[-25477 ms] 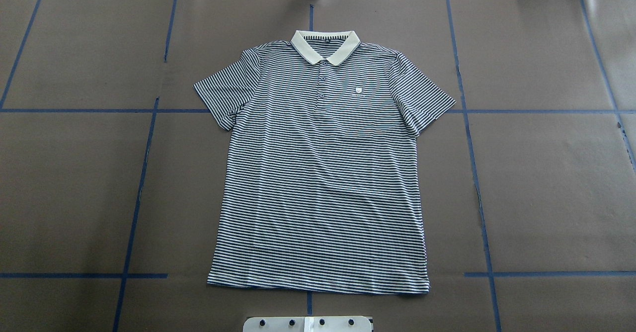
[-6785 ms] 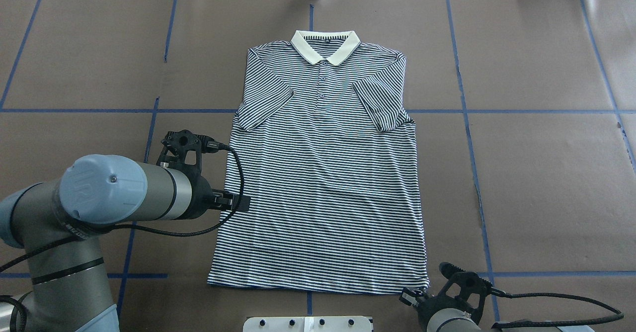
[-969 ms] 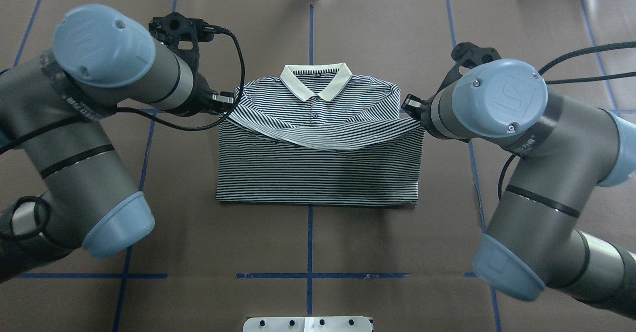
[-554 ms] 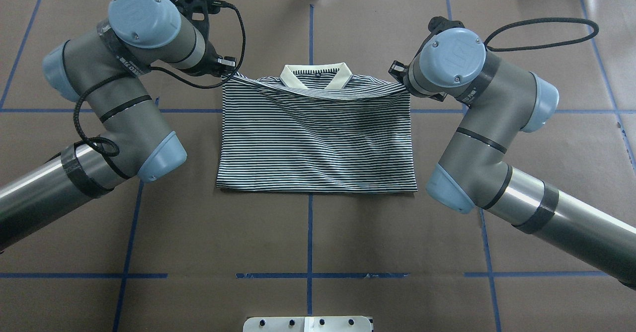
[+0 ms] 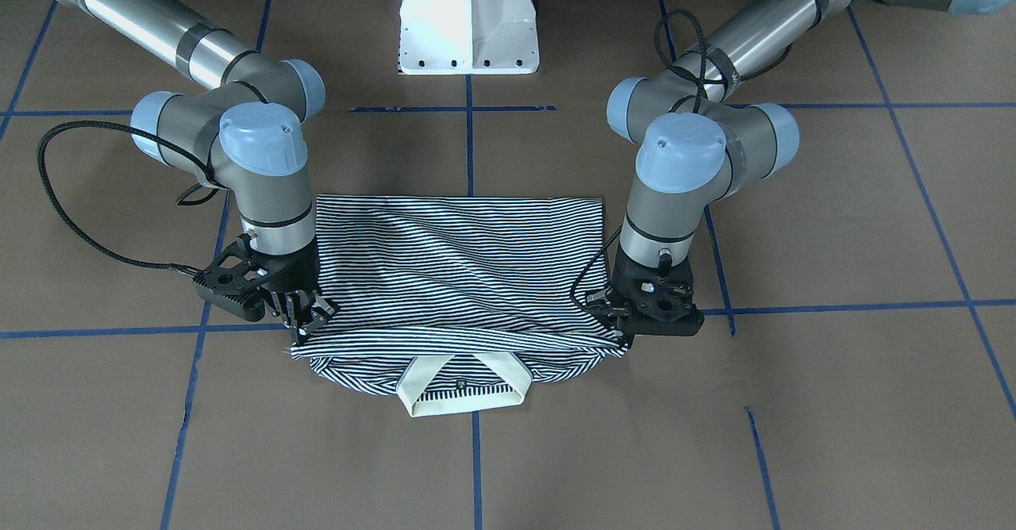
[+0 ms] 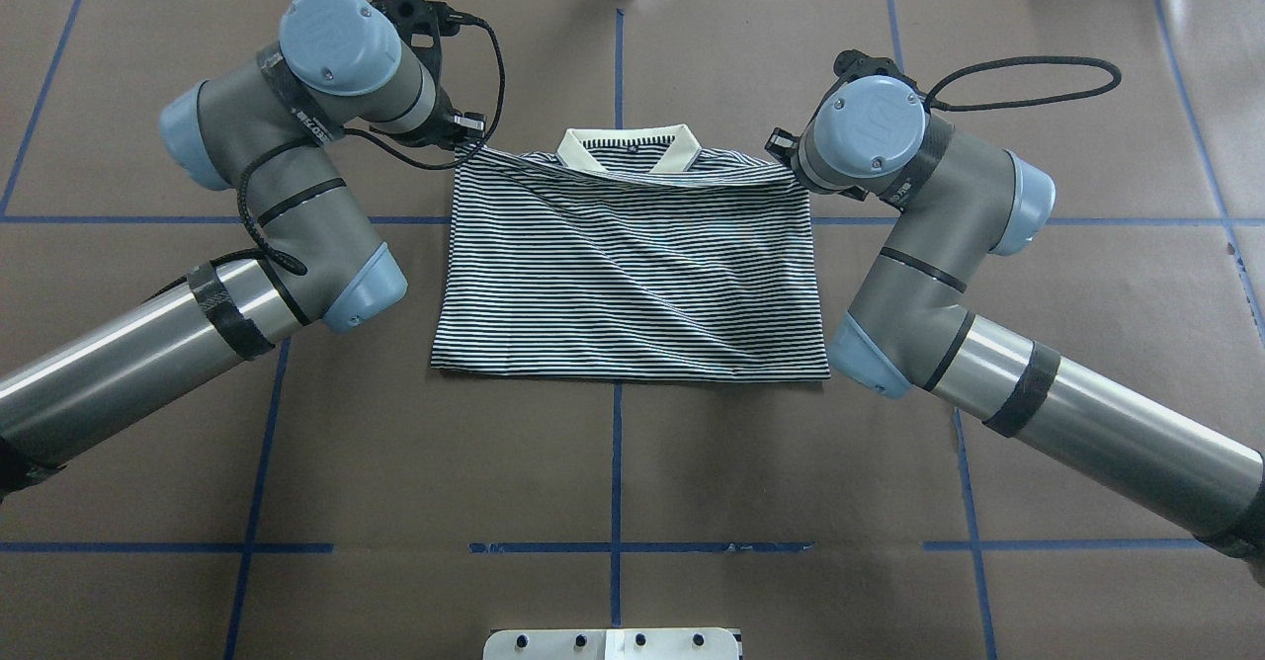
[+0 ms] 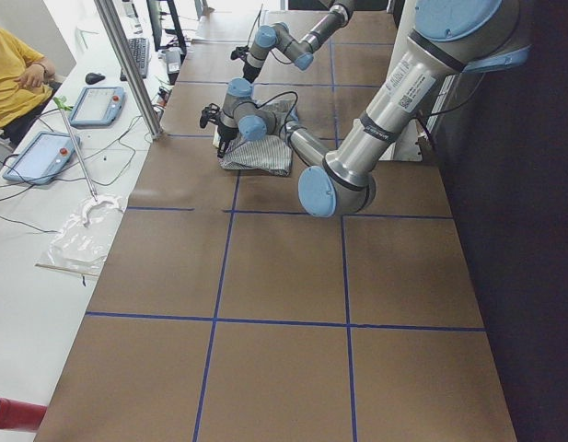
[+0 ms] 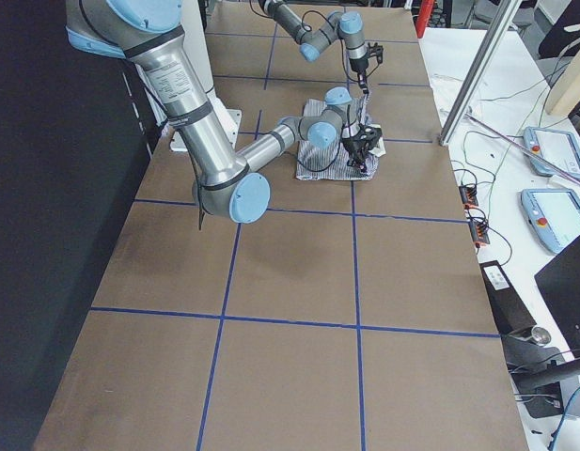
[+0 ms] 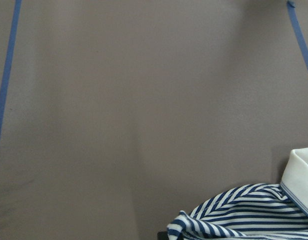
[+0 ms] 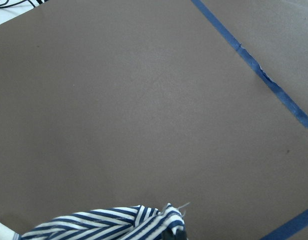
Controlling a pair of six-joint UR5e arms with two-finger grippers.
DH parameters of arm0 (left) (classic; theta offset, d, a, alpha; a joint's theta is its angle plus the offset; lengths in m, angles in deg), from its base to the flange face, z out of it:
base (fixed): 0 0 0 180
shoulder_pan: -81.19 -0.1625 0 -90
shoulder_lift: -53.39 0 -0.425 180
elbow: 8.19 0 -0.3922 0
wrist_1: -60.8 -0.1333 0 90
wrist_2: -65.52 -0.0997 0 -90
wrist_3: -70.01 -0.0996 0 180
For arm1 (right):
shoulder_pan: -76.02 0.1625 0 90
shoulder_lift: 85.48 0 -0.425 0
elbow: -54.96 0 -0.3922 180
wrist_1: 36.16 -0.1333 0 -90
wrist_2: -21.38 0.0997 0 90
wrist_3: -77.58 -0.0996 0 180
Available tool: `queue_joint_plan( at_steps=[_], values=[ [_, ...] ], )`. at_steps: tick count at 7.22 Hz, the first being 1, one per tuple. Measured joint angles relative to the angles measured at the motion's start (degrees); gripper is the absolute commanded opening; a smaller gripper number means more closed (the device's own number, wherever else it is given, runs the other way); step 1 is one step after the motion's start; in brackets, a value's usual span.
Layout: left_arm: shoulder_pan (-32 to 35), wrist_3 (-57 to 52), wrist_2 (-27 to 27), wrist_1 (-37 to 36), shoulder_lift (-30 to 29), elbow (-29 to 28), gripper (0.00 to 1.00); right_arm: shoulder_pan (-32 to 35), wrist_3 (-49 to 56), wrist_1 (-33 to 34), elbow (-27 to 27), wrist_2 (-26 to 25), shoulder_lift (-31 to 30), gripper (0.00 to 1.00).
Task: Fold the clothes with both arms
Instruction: 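Release the hem near the collar and raise both grippers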
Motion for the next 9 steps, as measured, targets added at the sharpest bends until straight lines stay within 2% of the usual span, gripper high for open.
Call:
queue_joint_plan(
  at_steps=[1, 3, 5, 6, 8, 9],
  values=[
    [-0.3, 0.0, 0.0, 1.4, -0.1, -1.4, 0.99, -0.1, 0.3, -0.1, -0.3, 0.0, 0.0, 0.99],
    [-0.4, -2.2, 0.2, 2.0, 1.4, -0.2, 1.0, -0.2, 4.3, -0.1, -0.4, 0.0, -0.4, 1.0],
    [-0.3, -8.2, 1.0, 1.5, 6.1, 6.9, 1.0, 1.7, 12.3, -0.3, 0.2, 3.2, -0.4, 1.0],
    [-0.3, -9.6, 2.2, 1.5, 8.7, 10.5, 1.0, 3.2, 15.3, -0.3, 1.2, 6.3, -1.0, 1.0],
    [-2.3, -9.8, 3.2, 2.1, 14.4, 17.5, 1.0, 4.3, 18.6, -0.4, 3.4, 8.7, -2.5, 1.0],
    [-4.5, -9.6, 3.3, 2.2, 17.9, 21.2, 0.83, 4.4, 19.1, -0.4, 3.8, 8.9, -2.7, 1.0]
  ],
)
